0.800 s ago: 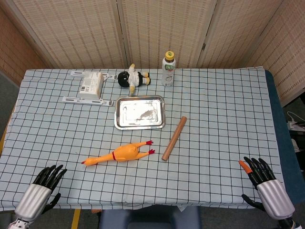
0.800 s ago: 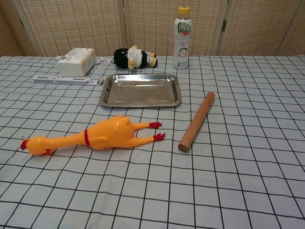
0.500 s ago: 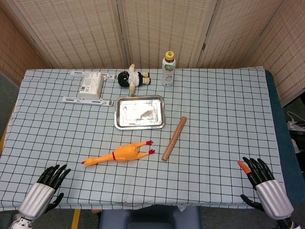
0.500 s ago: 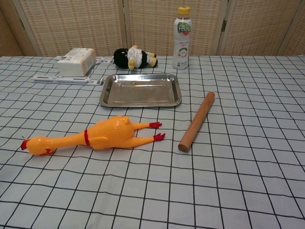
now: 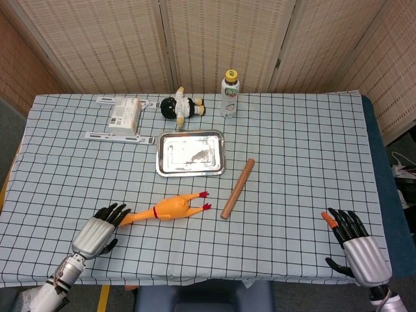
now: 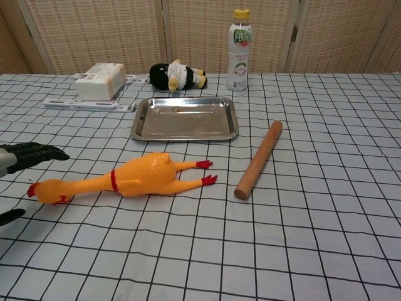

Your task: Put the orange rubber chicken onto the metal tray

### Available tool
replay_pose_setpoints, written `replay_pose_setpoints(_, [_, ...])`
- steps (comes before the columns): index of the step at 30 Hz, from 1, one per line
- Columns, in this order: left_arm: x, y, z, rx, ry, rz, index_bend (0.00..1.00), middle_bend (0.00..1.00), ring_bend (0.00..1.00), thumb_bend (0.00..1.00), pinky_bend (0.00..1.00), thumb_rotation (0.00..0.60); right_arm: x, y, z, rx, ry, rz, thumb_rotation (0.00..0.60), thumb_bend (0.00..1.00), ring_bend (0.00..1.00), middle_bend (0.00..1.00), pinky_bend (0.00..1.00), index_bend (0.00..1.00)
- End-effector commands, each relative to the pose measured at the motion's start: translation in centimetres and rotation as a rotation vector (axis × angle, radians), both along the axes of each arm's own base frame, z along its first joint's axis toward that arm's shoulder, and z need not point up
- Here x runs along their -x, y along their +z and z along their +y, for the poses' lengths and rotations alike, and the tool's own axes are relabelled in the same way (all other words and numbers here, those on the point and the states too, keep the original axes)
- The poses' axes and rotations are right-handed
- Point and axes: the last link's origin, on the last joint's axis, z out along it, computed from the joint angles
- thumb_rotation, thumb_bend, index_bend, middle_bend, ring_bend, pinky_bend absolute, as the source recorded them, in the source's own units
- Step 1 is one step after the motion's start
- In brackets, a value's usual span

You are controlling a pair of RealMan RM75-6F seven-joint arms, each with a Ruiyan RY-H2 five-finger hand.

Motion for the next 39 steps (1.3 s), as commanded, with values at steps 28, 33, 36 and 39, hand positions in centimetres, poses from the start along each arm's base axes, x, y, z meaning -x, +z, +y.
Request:
replay_pose_setpoints(28, [-2.0,-7.0,6.6,-0.05,-0.041,-0.012,0.72,0.45,0.29,0.47,0.33,0.6,0.9,0.9,-1.0,0.044,-0.048,-0.003,0.6,0.1,0.0,0.0,0.0,0.0])
replay_pose_setpoints(33, [-2.6,-6.5,6.2,-0.086,-0.083,-0.082,0.82,0.59,0.38,0.6,0.37,0.6,0.7,0.8,-0.7,0.038,-0.04,-0.007,0.6,0.1,0.0,0.0,0.0,0.0])
replay_pose_setpoints(36, [-3.0,-6.0,5.6,-0.101,-0.106,-0.124,0.84,0.63,0.4,0.64,0.39,0.6,0.3,0.6,-0.5,0.028,-0.024,-0.01,0.6,0.1,0.0,0.0,0.0,0.0])
replay_pose_setpoints(39, [-3.4,-5.2,5.1,-0.11,-0.113,-0.155,0.84,0.64,0.41,0.66,0.39,0.6,-0.4,0.4,-0.5,0.013,0.002,-0.029,0.6,0.1,0.0,0.0,0.0,0.0])
